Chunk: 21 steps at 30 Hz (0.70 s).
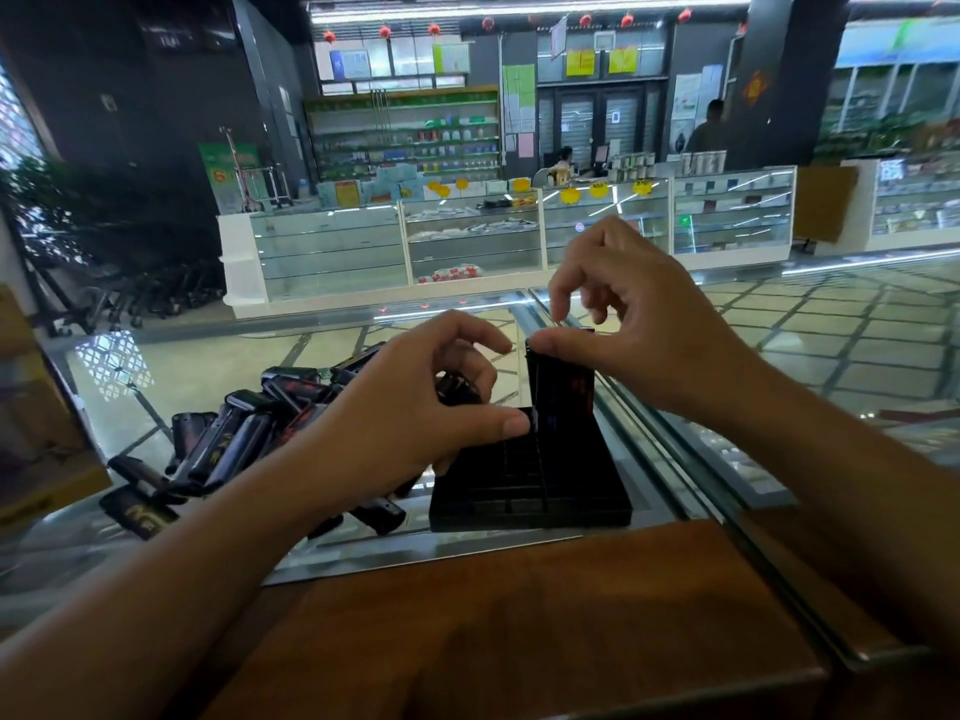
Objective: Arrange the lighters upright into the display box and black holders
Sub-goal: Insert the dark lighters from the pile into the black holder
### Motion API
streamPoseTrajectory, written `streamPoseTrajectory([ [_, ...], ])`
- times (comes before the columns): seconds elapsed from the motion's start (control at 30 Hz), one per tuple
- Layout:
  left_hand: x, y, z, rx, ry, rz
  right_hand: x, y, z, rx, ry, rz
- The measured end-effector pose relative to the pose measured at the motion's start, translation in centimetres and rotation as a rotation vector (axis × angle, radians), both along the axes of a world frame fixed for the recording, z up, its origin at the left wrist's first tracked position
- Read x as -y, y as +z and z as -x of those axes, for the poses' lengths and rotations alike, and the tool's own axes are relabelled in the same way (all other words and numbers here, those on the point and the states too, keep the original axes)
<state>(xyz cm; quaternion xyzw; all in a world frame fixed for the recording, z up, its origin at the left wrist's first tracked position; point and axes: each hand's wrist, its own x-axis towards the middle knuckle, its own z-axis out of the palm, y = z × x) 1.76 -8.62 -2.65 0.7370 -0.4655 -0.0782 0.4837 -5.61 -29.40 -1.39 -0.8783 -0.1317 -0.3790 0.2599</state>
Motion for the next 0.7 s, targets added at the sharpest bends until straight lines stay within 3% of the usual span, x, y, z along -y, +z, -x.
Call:
streamPoseTrajectory([
  [0.3, 0.1, 0.5, 1.4, -0.053, -0.091, 0.066, -2.7, -0.6, -0.2, 0.019, 0.168, 0.292],
  [0.6, -0.1, 0.7, 1.7, -0.089, -0.107, 0.105, -2.9, -0.2, 0.4, 0.025, 0.222, 0.216],
  [0.7, -0.2, 0.6, 1.3, -0.127, -0.104, 0.098, -2.4, 0.2, 0.8, -0.021, 0.275, 0.01],
])
